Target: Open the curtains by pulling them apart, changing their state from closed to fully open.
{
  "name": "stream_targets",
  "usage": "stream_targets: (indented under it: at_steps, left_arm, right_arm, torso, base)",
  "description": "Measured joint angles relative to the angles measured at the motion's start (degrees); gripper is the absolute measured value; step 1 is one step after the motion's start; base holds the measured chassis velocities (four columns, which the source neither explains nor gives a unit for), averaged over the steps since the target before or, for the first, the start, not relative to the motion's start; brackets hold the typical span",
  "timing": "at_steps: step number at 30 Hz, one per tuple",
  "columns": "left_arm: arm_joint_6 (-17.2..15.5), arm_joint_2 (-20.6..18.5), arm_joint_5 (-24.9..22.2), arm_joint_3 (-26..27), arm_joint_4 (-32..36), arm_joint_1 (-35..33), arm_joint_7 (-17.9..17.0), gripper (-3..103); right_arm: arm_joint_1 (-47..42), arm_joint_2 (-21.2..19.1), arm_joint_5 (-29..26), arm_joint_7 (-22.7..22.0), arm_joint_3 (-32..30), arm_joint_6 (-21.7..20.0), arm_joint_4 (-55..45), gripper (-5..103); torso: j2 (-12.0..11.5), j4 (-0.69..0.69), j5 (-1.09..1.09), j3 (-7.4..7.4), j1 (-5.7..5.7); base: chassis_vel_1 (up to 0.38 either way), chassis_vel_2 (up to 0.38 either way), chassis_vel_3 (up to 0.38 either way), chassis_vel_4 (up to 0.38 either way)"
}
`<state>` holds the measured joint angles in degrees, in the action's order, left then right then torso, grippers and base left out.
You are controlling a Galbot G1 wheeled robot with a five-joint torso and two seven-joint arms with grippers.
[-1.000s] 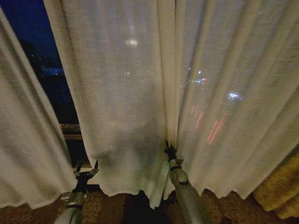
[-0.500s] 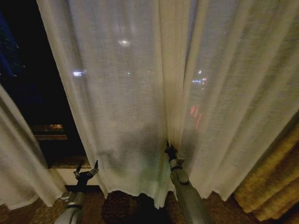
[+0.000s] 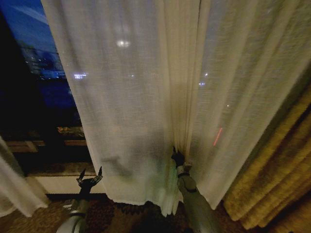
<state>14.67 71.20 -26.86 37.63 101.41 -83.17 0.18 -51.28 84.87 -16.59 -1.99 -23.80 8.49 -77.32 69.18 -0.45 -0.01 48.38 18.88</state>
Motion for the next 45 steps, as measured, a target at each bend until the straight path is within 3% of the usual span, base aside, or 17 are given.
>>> stream_targets:
  at_steps: [14, 23, 45]
  left_arm:
    - [0.0, 0.01, 0.0, -0.02, 0.0, 0.0, 0.01, 100]
    - [-0.01, 0.0, 0.0, -0.02, 0.0, 0.0, 0.0, 100]
    - [0.0, -0.01, 0.0, 0.0, 0.0, 0.0, -0.01, 100]
  right_arm:
    - [-0.49, -0.18, 2.4, -0.57, -0.69, 0.89, -0.4, 0]
    - [1.1, -0.69, 3.08, -2.1, -1.13, 0.59, 1.54, 0]
    - [5.55, -7.35, 8.61, -17.07, -10.56, -4.41, 7.16, 0]
  torso:
    - [0.0, -0.03, 0.01, 0.0, 0.0]
    - [0.0, -0.01, -0.03, 0.0, 0.0]
    - [0.0, -0.01, 0.01, 0.0, -0.01]
  base:
    - [-0.315, -0.331, 0.324, 0.336]
    - [-0.047, -0.056, 0.062, 0.035]
    - [0.013, 0.01, -0.012, -0.011]
